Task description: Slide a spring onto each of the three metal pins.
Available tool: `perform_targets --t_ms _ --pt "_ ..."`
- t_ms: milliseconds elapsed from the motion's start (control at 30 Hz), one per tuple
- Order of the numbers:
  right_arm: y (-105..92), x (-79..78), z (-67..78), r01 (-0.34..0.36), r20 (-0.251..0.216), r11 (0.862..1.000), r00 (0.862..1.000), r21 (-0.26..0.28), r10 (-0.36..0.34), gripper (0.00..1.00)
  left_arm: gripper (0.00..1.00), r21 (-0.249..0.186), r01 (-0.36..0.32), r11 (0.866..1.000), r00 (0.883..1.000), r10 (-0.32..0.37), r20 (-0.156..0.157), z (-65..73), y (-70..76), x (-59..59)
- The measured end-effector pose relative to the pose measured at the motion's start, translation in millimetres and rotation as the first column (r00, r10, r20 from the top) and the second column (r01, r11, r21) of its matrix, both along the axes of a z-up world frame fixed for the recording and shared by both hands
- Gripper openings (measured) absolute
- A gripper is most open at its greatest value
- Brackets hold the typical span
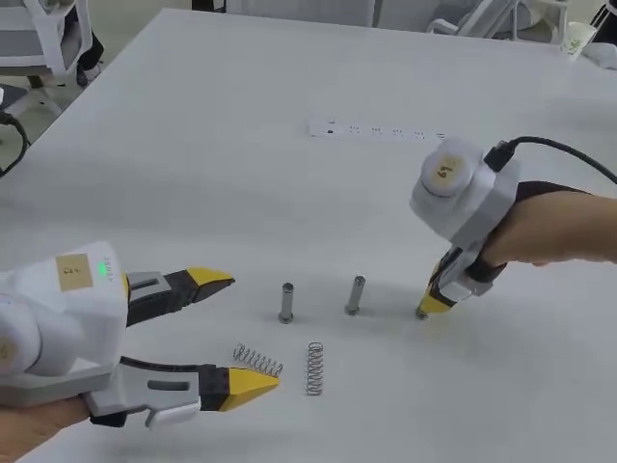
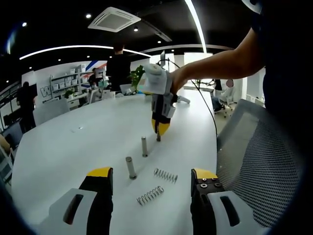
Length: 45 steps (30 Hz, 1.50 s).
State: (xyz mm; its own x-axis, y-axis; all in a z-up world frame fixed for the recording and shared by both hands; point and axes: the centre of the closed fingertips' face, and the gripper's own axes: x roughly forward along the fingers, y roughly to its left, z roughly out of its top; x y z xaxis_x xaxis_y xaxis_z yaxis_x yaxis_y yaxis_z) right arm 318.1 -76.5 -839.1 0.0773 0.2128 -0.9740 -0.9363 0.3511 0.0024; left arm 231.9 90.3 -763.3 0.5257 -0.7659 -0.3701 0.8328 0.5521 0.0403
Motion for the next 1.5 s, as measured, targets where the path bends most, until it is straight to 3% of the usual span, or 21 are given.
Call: perform_targets --t_ms 233,667,933,1200,1500 --pt "0.0 0.2 -0.6 -0.003 0.006 1.000 1.000 0.012 0.003 0.10 0.60 -0.003 -0.004 1.000 1.000 0.004 0.000 0.5 -0.3 0.1" --pt "-5.8 4.2 1.1 0.021 0.030 0.998 0.999 0.055 -0.023 0.21 0.60 -0.005 -0.003 1.000 1.000 0.003 0.002 0.6 -2.5 -1.6" --pt "-9.2 0.0 10.0 0.048 0.045 0.995 0.998 0.090 -0.053 0.27 0.60 -0.005 0.000 1.000 1.000 0.000 0.001 -0.3 -3.0 -0.2" --pt "-15.6 -9.7 17.2 0.072 0.058 0.992 0.995 0.108 -0.079 0.29 0.60 -0.003 0.003 1.000 1.000 -0.003 0.000 -1.3 -1.2 0.1" --pt "-19.2 -30.5 21.2 0.099 0.041 0.985 0.994 0.138 -0.106 0.29 0.60 -0.004 0.007 1.000 1.000 -0.007 0.001 -1.1 -0.8 -1.6"
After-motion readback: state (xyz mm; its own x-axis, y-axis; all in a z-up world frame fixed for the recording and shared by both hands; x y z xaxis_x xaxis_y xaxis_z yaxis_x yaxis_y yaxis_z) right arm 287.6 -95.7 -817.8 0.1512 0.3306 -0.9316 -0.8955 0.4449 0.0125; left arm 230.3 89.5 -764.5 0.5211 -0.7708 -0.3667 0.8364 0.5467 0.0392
